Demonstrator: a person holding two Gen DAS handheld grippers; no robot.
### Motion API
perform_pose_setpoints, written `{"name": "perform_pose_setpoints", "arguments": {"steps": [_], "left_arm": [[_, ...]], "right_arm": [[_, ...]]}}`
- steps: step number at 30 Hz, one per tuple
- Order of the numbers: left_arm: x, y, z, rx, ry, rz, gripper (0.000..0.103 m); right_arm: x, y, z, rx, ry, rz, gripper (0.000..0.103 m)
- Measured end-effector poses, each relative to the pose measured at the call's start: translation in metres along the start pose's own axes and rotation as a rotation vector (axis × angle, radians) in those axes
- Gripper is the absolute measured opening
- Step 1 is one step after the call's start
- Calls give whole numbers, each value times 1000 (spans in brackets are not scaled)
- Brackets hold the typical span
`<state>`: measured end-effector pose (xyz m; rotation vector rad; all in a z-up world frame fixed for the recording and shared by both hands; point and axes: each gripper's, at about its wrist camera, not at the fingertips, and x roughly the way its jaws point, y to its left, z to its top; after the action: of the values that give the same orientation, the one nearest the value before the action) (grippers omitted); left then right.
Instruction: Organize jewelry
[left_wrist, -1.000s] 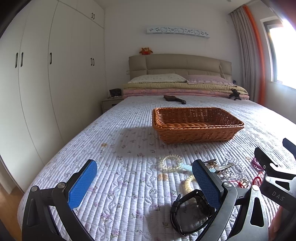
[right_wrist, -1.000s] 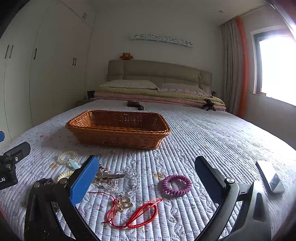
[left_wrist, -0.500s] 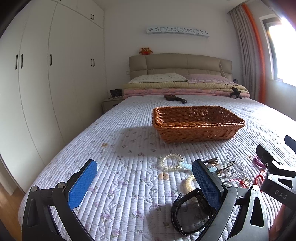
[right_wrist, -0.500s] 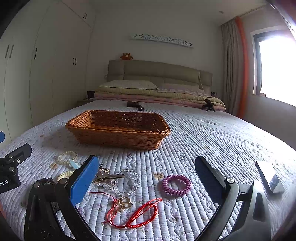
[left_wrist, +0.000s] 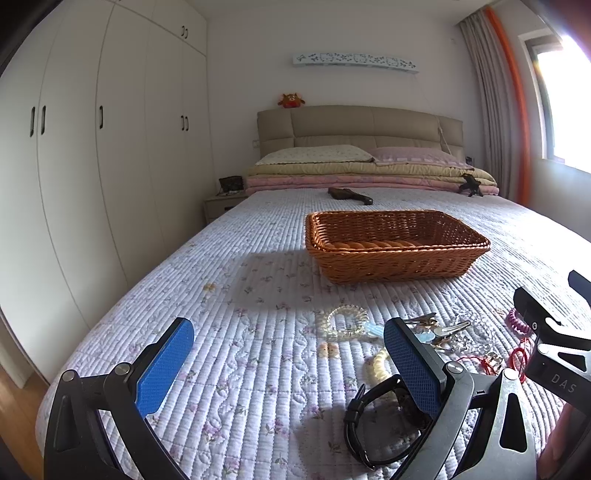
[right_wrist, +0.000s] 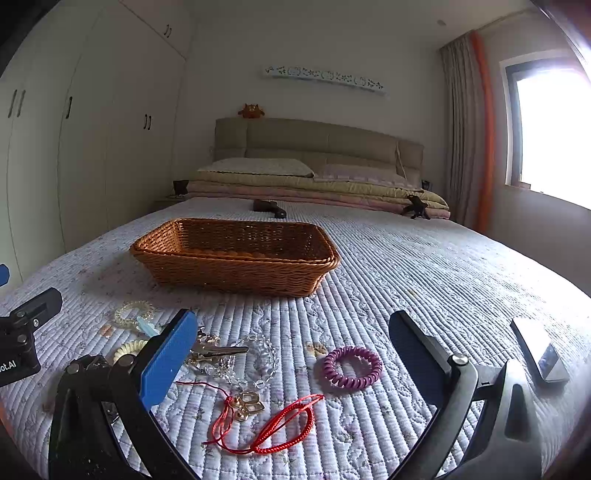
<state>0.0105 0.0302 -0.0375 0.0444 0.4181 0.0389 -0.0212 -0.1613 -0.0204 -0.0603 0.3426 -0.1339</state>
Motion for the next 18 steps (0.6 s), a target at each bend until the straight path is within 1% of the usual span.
{"name": "perform_pose_setpoints", "arguments": {"steps": [2,4,5,7,8,9,10,12,14,15,16,17,18], "left_arm": [[3,7,1,-19,12,-6,102],[7,18,3,-46,37,-34,102],[9,25,5,-66,54,-60,102],[17,40,7,-102,109,-134,102],[22,49,8,-116,150,-187,102],[26,53,9,-120,179,-222,102],[29,60,8,-133,213,-266,102],[31,67,6,-143,251,-306,102],[36,65,2,-129,308,-313,102],[37,63,-1,-129,328,-321,102],[42,60,-6,-137,369,-354,101],[45,56,-10,-141,387,-374,99],[48,52,-13,-147,415,-404,91]], "right_arm": [[1,-1,0,4,7,3,103],[3,-5,2,13,20,16,103],[3,-9,3,24,28,26,103],[5,-19,4,42,54,42,103],[7,-26,5,58,73,48,103],[8,-34,6,71,94,52,103],[10,-42,7,84,109,53,96],[14,-58,7,86,135,32,92],[18,-76,6,88,144,6,88],[19,-85,3,110,159,16,84],[21,-96,2,105,189,11,75],[23,-104,0,115,218,12,68],[24,-111,-2,117,243,7,57]]}}
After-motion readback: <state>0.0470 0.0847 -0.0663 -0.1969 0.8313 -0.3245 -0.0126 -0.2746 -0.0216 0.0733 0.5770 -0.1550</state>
